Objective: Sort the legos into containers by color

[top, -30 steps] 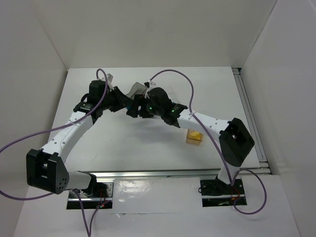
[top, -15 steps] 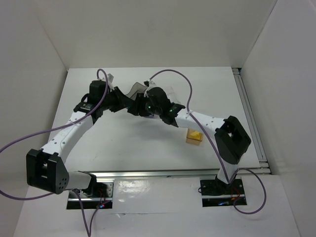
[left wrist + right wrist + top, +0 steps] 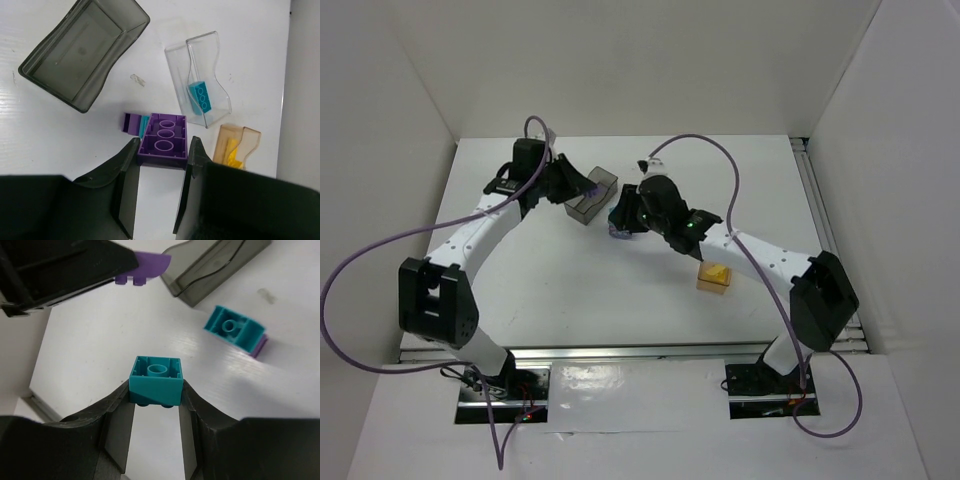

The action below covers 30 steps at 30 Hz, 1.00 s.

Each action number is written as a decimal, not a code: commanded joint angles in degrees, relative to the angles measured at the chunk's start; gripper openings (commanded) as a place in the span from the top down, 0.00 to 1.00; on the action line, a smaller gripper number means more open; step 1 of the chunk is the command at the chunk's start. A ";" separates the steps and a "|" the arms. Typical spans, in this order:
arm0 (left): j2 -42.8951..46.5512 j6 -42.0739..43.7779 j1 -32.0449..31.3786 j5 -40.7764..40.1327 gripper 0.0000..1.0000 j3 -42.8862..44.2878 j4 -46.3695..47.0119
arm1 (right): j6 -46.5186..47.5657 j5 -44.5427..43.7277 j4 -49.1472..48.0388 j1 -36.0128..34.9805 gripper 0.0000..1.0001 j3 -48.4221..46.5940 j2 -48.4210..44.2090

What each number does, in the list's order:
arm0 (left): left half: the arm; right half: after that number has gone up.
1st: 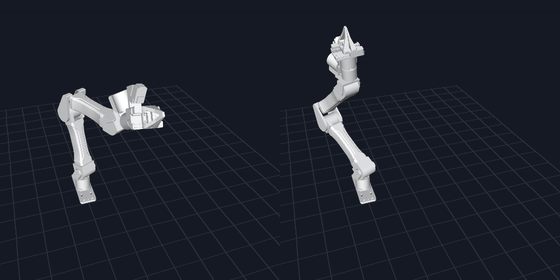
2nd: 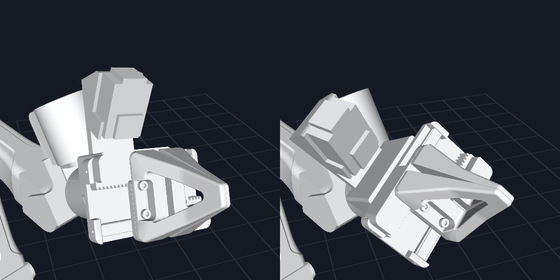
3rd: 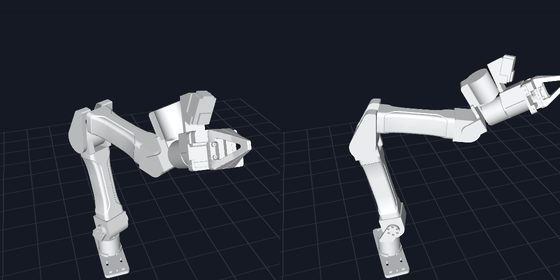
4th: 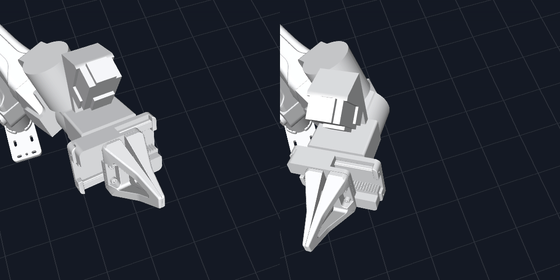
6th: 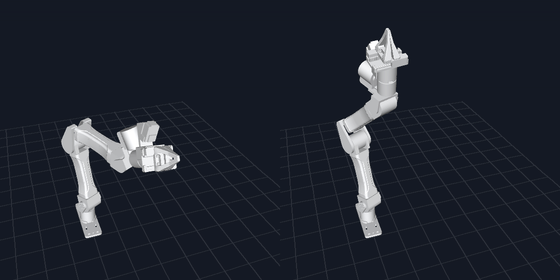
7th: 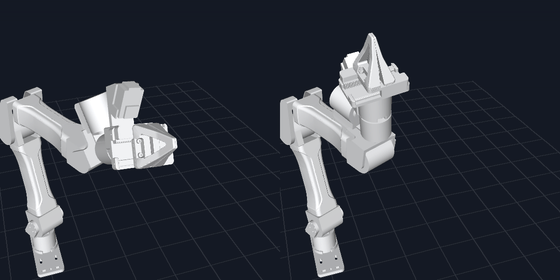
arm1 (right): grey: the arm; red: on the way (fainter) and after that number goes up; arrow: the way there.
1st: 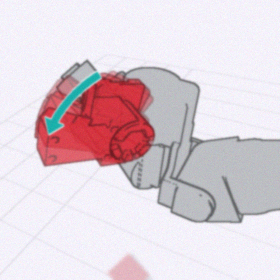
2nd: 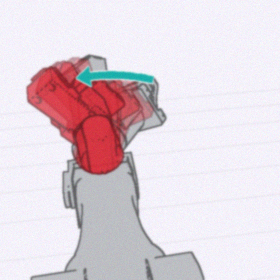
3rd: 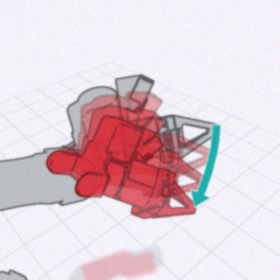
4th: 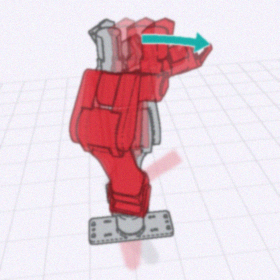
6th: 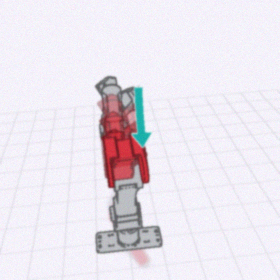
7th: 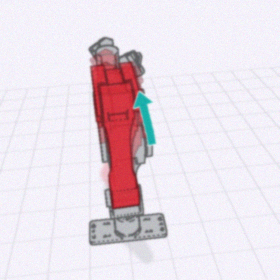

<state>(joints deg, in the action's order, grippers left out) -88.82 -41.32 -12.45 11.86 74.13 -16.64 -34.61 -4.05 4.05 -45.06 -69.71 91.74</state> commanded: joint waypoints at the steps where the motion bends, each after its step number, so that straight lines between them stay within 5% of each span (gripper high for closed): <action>1: -3.63 2.03 0.05 -1.05 1.00 4.35 0.03 | 2.88 -6.91 3.50 1.38 0.89 0.28 -5.08; 7: -11.46 3.79 0.58 -6.06 1.00 10.93 -2.86 | 4.02 -13.96 10.18 7.08 0.87 0.28 -5.62; 15: -21.39 5.90 0.58 -6.68 1.00 18.85 -5.94 | 7.36 -12.82 10.36 13.94 0.81 -1.92 1.41; 18: -25.96 7.39 0.58 -4.91 0.78 25.61 -11.63 | 7.97 -11.78 8.88 15.26 0.81 -2.45 3.43; 23: -26.67 8.01 0.58 -7.55 0.25 28.26 -13.59 | 9.91 -10.36 8.33 16.85 0.79 -6.22 7.91; 27: -24.92 8.63 0.58 -7.55 0.16 28.88 -14.12 | 11.06 -9.74 8.34 16.85 0.75 -10.00 12.48; 30: -22.29 9.24 0.58 -7.55 0.15 28.36 -14.82 | 11.06 -9.74 8.34 17.37 0.57 -12.37 16.61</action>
<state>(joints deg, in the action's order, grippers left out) -115.44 -33.74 -12.05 4.71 100.97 -30.11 -24.80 -13.82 13.28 -28.29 -78.67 105.65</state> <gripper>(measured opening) 0.850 0.442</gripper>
